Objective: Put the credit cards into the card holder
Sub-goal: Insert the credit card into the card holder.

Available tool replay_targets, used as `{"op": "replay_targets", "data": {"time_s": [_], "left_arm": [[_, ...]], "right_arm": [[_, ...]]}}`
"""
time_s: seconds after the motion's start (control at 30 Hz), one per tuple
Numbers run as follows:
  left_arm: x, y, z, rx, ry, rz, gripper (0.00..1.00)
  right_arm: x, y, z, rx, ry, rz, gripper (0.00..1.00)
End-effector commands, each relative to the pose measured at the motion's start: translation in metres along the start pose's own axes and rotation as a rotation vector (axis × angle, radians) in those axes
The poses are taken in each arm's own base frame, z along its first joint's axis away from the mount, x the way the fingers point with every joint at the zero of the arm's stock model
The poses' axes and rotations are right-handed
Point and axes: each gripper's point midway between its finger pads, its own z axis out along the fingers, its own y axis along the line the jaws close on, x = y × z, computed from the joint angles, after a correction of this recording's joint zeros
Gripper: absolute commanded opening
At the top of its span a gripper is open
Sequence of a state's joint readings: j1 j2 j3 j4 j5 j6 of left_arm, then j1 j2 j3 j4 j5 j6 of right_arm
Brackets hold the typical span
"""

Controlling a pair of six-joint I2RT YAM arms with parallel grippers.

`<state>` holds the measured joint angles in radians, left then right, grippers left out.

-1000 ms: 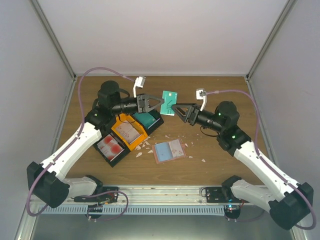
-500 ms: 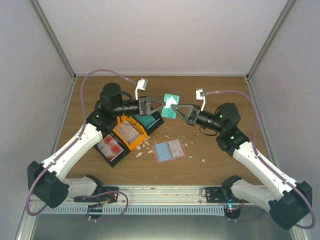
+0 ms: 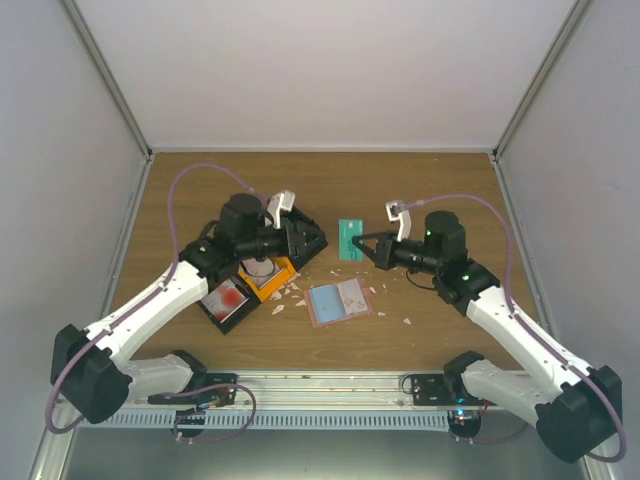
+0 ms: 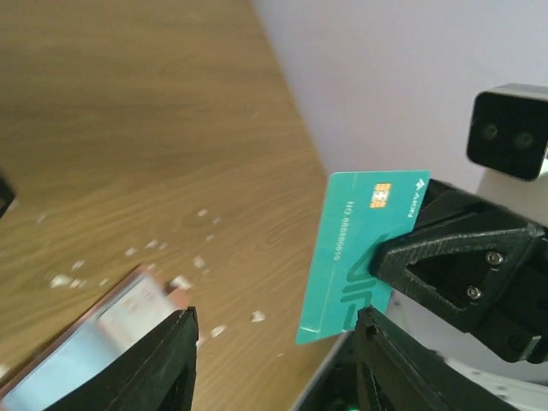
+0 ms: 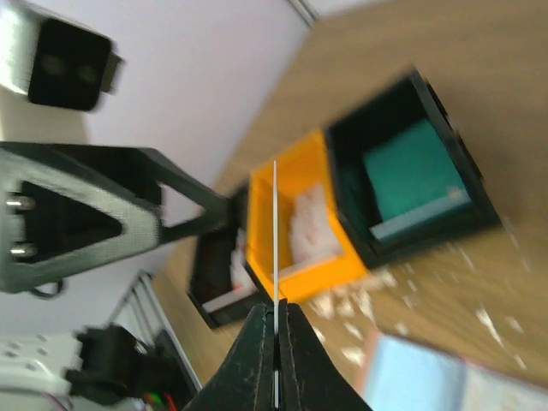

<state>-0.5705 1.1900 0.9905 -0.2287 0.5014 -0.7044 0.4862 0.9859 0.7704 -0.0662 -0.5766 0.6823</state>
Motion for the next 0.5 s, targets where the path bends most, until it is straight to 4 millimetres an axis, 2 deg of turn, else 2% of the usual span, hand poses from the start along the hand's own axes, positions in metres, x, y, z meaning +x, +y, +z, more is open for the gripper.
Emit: {"op": "replay_targets", "data": {"time_s": [0.0,0.1,0.17,0.27,0.47], "left_arm": [[0.049,0.051,0.017,-0.204,0.055,-0.042,0.51],[0.090,0.079,0.030,-0.278,0.118,-0.106,0.48],[0.110,0.093,0.035,-0.305,0.150,-0.156,0.46],[0.128,0.106,0.041,-0.333,0.172,-0.189,0.46],[0.157,0.134,0.050,-0.424,0.236,-0.242,0.45]], "right_arm": [[0.081,-0.062,0.000,0.139,0.248,0.046,0.00],[0.119,-0.082,0.002,0.144,0.337,0.105,0.00],[0.134,-0.087,0.005,0.126,0.373,0.137,0.01],[0.144,-0.089,0.012,0.101,0.390,0.150,0.01],[0.161,-0.111,0.025,0.130,0.428,0.199,0.00]]}}
